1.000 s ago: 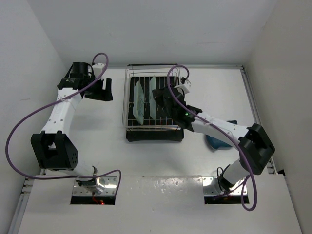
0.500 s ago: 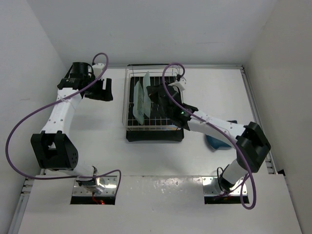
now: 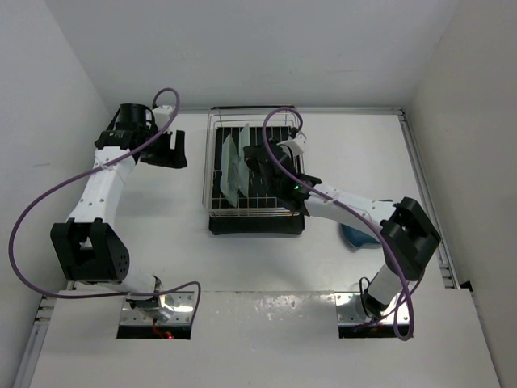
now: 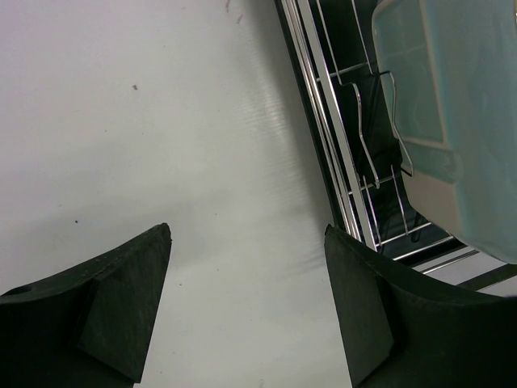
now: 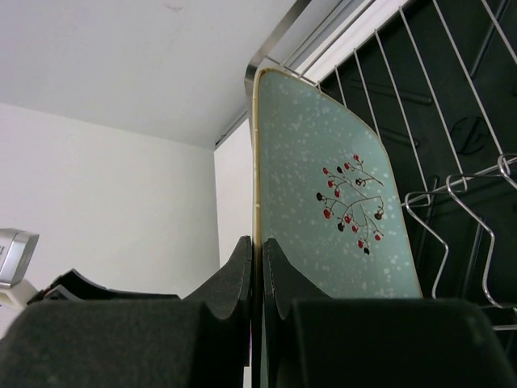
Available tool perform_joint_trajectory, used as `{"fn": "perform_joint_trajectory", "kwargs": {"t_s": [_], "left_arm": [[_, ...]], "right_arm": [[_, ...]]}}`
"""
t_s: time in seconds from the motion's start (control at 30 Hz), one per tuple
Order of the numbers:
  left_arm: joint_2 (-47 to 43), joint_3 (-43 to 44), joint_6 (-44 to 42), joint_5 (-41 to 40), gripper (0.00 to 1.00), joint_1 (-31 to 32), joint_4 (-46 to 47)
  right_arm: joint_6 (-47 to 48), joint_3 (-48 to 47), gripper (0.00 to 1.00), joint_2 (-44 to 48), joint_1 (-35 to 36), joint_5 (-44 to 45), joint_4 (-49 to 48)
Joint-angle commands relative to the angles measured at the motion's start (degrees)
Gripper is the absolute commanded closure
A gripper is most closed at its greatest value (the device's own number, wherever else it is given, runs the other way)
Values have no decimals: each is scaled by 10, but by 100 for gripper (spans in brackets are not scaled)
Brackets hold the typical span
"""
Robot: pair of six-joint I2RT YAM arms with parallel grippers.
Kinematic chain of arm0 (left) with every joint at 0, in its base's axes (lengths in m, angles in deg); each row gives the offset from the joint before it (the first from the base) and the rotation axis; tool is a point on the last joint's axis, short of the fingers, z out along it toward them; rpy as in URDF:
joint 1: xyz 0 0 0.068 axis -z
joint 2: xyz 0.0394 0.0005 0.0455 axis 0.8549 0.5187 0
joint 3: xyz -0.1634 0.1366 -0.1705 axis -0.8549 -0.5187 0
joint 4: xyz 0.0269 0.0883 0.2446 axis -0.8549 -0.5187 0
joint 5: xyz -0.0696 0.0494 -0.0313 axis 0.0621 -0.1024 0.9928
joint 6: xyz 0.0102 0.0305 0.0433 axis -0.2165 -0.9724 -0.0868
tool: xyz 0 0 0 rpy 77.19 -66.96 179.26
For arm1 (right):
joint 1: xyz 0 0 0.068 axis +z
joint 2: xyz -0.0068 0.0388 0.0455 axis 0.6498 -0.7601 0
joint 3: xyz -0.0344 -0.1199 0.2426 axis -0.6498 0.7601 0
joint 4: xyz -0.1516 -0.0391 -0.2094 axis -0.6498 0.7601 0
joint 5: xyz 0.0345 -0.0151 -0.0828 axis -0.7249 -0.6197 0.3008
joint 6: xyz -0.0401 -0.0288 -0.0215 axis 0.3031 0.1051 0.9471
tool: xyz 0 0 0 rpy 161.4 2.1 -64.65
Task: Load the plates into the dish rack
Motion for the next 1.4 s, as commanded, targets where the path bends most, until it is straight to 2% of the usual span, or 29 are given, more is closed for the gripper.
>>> {"fn": "perform_joint_trajectory", "kwargs": {"t_s": [0.0,0.37,0.77,1.2,1.37], "left_arm": [[-24,-2,3,12,19,-7,9],[-24,-2,3,12,19,-13,9],[-24,-2,3,12,19,-13,9],[-24,-2,-3,12,19,-13,9],[-24,3,-3,12,19,-13,9]], "right_arm": [[-4,-19,100,18,9,38,-108],[29,2,100,31,11,69,-119],[4,-11,100,-15,16,51,-63],[139,-89,100,-83,28,51,-13],[133,-73,81,-72,27,58,-19]]}}
